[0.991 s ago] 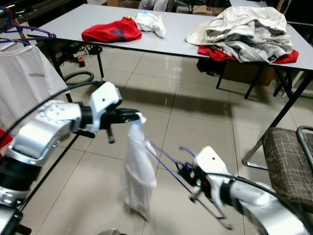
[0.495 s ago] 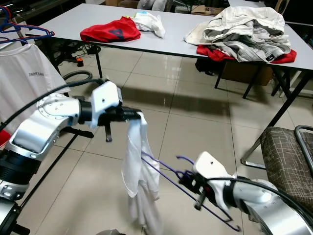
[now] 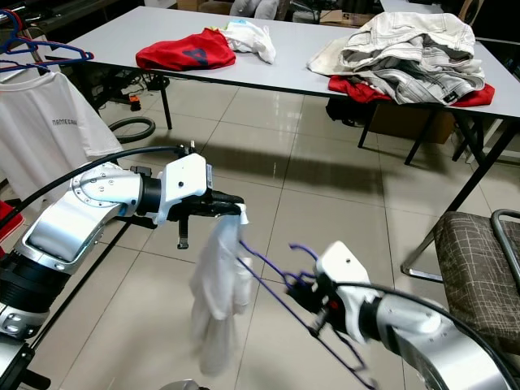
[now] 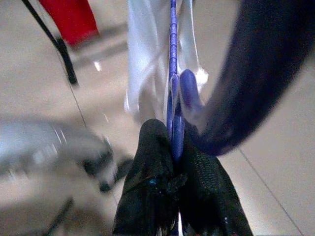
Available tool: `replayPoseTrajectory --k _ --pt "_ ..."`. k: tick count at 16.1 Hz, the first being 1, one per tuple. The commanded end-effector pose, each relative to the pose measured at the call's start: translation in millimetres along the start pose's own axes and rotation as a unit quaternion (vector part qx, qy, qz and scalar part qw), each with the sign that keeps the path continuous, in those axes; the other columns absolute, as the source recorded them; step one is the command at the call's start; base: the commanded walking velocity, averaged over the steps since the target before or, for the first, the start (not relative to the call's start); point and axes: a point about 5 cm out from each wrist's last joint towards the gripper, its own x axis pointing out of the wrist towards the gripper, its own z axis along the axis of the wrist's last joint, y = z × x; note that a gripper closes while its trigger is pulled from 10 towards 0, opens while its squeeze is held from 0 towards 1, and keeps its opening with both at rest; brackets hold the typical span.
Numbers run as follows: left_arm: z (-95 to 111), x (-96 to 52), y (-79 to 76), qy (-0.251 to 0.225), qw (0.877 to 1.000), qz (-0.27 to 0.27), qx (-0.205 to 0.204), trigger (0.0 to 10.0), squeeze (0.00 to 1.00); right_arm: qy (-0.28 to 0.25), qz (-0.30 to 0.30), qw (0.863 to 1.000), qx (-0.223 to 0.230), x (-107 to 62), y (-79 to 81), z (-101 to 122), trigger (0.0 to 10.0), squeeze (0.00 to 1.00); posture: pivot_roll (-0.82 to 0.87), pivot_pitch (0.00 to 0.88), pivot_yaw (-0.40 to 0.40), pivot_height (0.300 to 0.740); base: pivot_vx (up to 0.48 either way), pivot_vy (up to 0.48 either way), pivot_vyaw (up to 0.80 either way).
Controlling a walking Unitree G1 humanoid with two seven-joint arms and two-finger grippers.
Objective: Hang hanger
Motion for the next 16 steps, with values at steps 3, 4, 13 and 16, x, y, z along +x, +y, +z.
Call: replayPoseTrajectory --k 3,4,13,16 --pt "17.3 -9.4 0.2 -0.041 0.998 -0.03 0.028 10.0 0.0 0.062 -0.017 0.998 0.002 0.0 -3.9 -20.1 10.0 0.0 -0.01 0.035 0.012 0.74 0.0 0.0 0.0" --pt "18.5 -10.1 -3.0 -0.043 0.997 -0.046 0.033 10.0 0.0 0.066 -0.016 0.998 0.003 -0.1 -4.3 -21.1 10.0 0.0 -0.01 0.034 0.013 0.74 0.0 0.0 0.0" --pt "14.2 -6.2 21.9 -0.006 0.996 0.079 0.051 10.0 0.0 0.029 -0.006 0.987 0.159 6.7 4.0 -34.6 10.0 0.0 -0.02 0.034 0.006 0.74 0.0 0.0 0.0" --pt "15.0 -10.9 26.0 -0.022 0.994 0.105 0.031 10.0 0.0 -0.004 -0.043 0.964 0.264 11.7 -1.0 -42.5 10.0 0.0 -0.02 0.034 0.009 0.74 0.0 0.0 0.0"
